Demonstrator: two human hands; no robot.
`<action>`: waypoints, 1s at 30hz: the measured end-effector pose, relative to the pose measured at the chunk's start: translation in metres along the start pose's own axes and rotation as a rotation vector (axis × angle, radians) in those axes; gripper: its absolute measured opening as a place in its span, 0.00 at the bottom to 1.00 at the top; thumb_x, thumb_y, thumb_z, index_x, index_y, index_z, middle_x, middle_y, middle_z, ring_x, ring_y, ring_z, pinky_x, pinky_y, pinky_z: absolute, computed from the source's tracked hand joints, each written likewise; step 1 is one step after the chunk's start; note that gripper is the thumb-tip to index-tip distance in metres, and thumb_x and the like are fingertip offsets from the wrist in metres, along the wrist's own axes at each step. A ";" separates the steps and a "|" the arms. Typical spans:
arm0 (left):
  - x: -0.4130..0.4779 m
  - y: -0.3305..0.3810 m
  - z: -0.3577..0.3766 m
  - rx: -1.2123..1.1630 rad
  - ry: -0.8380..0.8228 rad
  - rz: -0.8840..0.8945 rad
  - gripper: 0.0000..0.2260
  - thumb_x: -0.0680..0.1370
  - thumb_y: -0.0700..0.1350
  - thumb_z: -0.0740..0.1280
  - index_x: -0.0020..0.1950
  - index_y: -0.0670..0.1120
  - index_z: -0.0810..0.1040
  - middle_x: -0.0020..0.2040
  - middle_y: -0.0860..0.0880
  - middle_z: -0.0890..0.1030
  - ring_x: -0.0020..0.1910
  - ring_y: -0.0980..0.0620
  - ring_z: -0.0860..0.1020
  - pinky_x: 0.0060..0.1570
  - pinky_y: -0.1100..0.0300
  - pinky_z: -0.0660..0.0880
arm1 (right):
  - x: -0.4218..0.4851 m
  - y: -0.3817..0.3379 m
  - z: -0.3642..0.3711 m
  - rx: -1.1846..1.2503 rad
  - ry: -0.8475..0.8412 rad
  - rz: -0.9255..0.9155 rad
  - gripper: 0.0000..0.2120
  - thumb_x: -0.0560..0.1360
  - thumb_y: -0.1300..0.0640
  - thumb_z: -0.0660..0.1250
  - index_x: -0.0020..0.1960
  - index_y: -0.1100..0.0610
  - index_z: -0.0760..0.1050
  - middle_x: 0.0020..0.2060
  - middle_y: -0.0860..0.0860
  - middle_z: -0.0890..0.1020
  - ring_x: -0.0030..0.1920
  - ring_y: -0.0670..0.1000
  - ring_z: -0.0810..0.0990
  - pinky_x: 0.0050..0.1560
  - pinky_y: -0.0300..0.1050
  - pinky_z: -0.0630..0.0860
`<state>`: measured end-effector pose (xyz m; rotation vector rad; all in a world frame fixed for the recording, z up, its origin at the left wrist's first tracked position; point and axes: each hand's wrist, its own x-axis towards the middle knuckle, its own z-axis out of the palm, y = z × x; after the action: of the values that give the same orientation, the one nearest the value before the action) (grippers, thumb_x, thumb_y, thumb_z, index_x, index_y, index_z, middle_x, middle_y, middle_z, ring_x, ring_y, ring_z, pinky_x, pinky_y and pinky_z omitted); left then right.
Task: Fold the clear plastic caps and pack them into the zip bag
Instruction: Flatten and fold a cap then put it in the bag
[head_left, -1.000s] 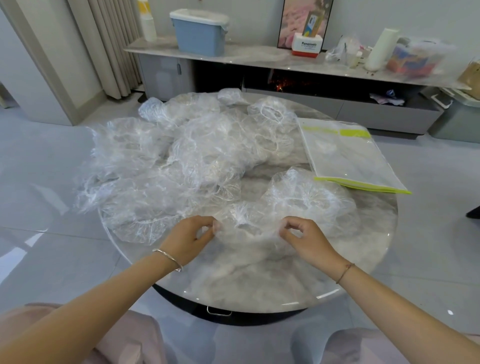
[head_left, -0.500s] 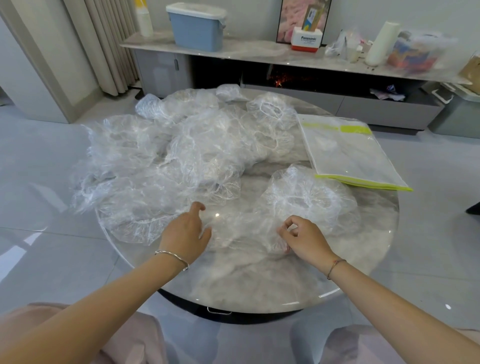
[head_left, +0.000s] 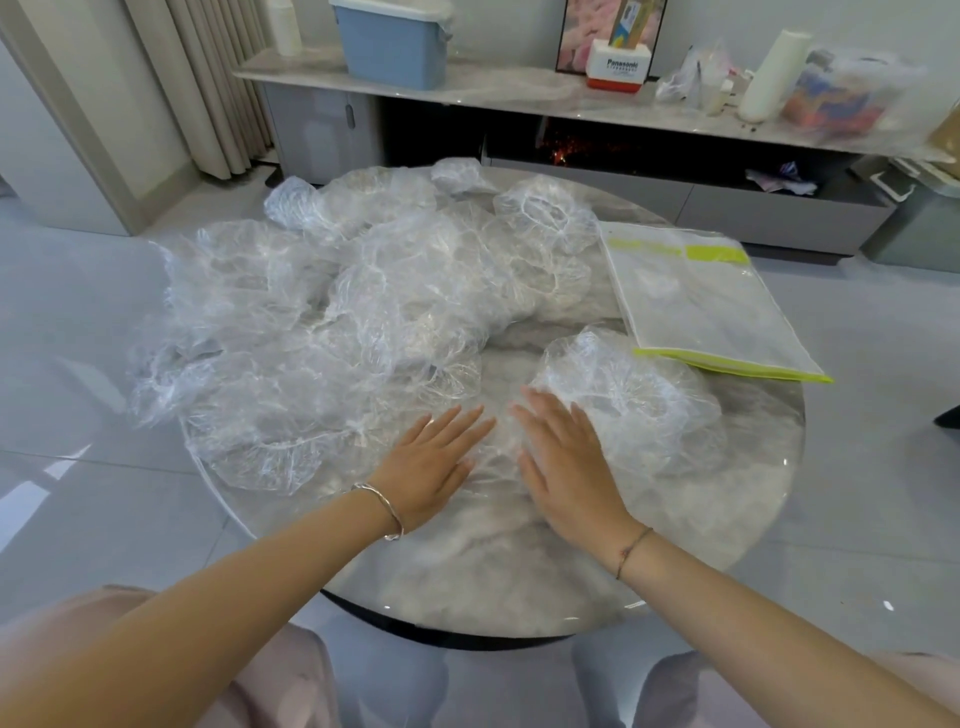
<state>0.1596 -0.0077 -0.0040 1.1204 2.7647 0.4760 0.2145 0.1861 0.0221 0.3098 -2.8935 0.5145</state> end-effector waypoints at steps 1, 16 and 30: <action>-0.001 0.001 0.003 0.016 -0.030 -0.001 0.37 0.68 0.67 0.24 0.75 0.54 0.40 0.73 0.59 0.40 0.74 0.56 0.40 0.71 0.60 0.35 | -0.001 -0.001 0.006 -0.020 -0.072 -0.036 0.27 0.79 0.48 0.44 0.75 0.56 0.60 0.76 0.49 0.55 0.76 0.48 0.49 0.74 0.45 0.39; -0.011 0.001 0.023 0.121 -0.063 -0.073 0.40 0.66 0.67 0.19 0.74 0.50 0.35 0.76 0.54 0.39 0.75 0.54 0.37 0.69 0.60 0.30 | -0.014 0.009 0.045 -0.143 -0.243 0.003 0.32 0.81 0.41 0.34 0.76 0.57 0.56 0.75 0.50 0.59 0.75 0.50 0.54 0.72 0.46 0.40; -0.012 0.000 0.024 0.130 -0.081 -0.075 0.41 0.65 0.69 0.20 0.74 0.51 0.35 0.76 0.53 0.39 0.75 0.53 0.38 0.69 0.59 0.31 | -0.013 0.010 0.043 -0.102 -0.290 -0.033 0.42 0.69 0.33 0.20 0.77 0.52 0.39 0.76 0.45 0.42 0.75 0.42 0.36 0.73 0.44 0.31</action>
<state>0.1738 -0.0099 -0.0264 1.0330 2.7887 0.2402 0.2184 0.1824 -0.0237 0.4504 -3.1734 0.3386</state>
